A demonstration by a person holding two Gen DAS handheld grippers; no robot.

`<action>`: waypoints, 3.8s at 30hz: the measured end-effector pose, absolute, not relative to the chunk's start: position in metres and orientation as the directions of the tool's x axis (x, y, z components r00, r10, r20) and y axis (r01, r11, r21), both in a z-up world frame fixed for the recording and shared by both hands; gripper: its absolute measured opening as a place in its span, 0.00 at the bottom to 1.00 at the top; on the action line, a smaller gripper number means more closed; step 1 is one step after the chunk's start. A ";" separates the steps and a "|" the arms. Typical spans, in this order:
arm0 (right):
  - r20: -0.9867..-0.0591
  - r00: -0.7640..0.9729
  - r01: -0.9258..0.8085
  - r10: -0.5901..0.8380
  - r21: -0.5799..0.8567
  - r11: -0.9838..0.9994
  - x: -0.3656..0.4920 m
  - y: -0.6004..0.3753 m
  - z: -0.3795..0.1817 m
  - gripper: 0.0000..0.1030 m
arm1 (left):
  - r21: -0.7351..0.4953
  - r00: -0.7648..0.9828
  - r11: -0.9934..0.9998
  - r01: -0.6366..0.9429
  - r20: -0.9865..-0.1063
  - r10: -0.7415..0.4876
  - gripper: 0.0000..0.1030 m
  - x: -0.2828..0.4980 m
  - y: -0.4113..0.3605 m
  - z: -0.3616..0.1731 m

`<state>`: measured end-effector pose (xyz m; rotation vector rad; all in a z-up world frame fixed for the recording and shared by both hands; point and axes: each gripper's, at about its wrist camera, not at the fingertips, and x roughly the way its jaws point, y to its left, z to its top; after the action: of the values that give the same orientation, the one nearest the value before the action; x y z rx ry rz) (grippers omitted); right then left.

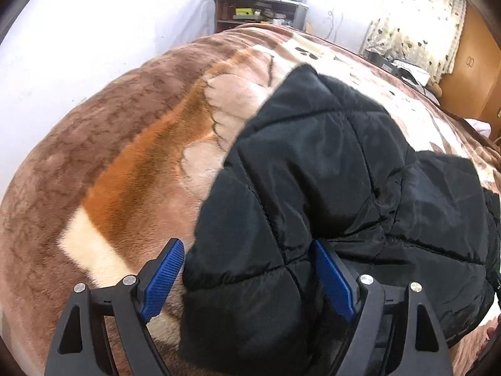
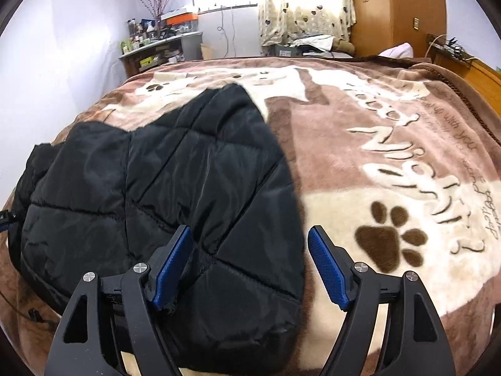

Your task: Fold large clothes

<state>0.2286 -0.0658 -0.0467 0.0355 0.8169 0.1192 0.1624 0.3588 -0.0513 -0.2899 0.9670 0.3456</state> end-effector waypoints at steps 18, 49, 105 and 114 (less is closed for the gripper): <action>-0.836 0.534 -0.091 0.130 0.096 0.991 0.325 -0.037 -0.054 0.74 | -0.064 0.474 0.942 -0.330 -0.874 0.107 0.82 0.235 0.359 -0.051; -0.704 0.688 -0.136 0.176 0.113 0.984 0.184 -0.029 0.051 0.75 | -0.056 0.597 0.968 -0.245 -0.795 0.105 0.95 0.112 0.294 0.043; -0.683 0.723 -0.102 0.102 0.039 0.994 0.000 0.005 0.049 0.75 | -0.028 0.670 0.984 -0.175 -0.736 0.098 0.95 -0.065 0.189 0.053; -0.685 0.721 -0.107 0.102 0.035 0.994 -0.002 0.007 0.048 0.75 | -0.009 0.670 0.982 -0.190 -0.732 0.123 0.95 -0.067 0.190 0.054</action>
<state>-0.0021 0.0074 0.0482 -0.0070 0.7564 0.1153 -0.0671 0.1899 0.0544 -0.0871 0.8178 0.1764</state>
